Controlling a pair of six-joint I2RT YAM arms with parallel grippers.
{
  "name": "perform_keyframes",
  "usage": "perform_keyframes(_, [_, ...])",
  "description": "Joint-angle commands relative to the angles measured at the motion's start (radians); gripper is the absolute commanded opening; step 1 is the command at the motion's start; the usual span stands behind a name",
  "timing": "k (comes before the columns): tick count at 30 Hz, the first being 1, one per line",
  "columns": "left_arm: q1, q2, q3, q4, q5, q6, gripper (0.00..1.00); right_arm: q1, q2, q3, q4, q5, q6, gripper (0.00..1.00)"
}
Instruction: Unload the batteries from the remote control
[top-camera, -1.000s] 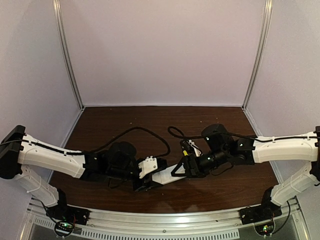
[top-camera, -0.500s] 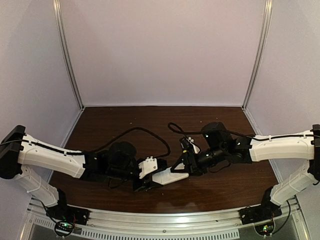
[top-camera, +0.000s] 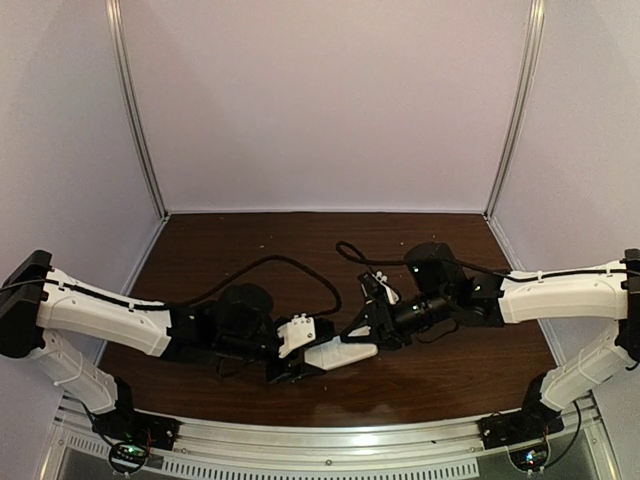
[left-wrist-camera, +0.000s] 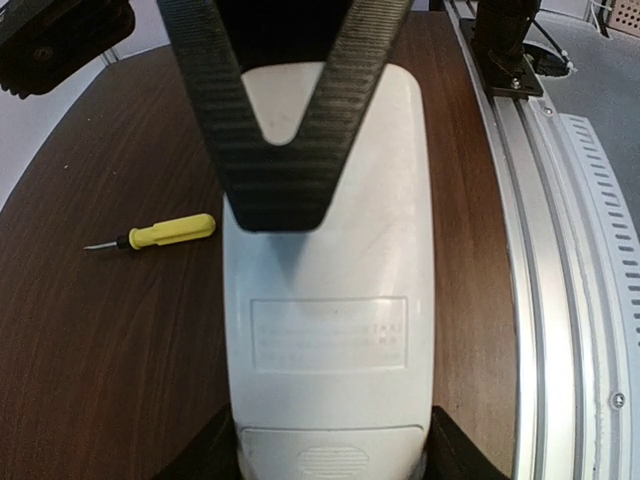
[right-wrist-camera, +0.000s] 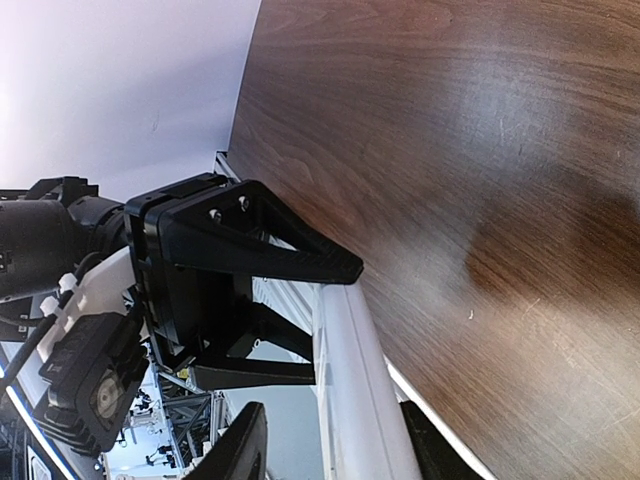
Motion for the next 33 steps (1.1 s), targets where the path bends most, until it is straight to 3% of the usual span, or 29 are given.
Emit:
perform_keyframes(1, [0.002,0.017,0.013,0.040,-0.008,0.011,0.00,-0.005,0.009,-0.025,0.035,-0.030,0.001,0.43])
perform_keyframes(33, [0.001,0.041,0.028,0.028,-0.033,0.009,0.00,-0.002,0.041,-0.047,0.047,-0.008,-0.004,0.28])
